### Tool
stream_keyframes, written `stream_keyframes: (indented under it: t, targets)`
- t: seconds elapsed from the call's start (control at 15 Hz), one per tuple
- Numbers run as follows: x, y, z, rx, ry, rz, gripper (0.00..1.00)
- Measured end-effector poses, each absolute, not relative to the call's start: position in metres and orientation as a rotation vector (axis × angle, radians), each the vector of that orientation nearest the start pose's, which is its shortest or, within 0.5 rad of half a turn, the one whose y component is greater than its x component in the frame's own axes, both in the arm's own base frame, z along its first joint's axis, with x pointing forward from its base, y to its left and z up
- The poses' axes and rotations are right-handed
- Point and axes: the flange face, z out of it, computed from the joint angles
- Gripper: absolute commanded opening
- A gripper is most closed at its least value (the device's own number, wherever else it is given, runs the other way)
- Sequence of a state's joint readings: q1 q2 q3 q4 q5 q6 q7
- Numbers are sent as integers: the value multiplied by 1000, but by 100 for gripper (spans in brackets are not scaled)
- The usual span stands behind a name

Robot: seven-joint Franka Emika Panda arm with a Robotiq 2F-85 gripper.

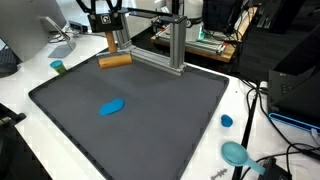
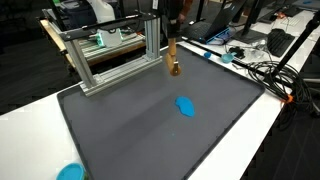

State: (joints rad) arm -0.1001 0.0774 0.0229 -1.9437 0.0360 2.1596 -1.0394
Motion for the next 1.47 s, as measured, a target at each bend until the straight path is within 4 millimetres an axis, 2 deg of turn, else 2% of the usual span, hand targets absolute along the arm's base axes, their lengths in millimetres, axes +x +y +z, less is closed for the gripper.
stream_keyframes:
  t: [0.27, 0.6, 0.87, 0.93, 1.0, 1.4, 1.47]
  targets:
    - [567, -36, 468, -2916, -1219, -218, 22]
    - [548, -48, 453, -2979, -994, -157, 22]
    - [526, -52, 451, -3007, -857, -115, 22]
    - [518, -51, 451, -3015, -854, -102, 47]
    - [513, -49, 450, -3015, -855, -98, 47]
    - [517, -50, 442, -3012, -851, -79, 47]
    - [517, -51, 443, -3012, -851, -80, 22]
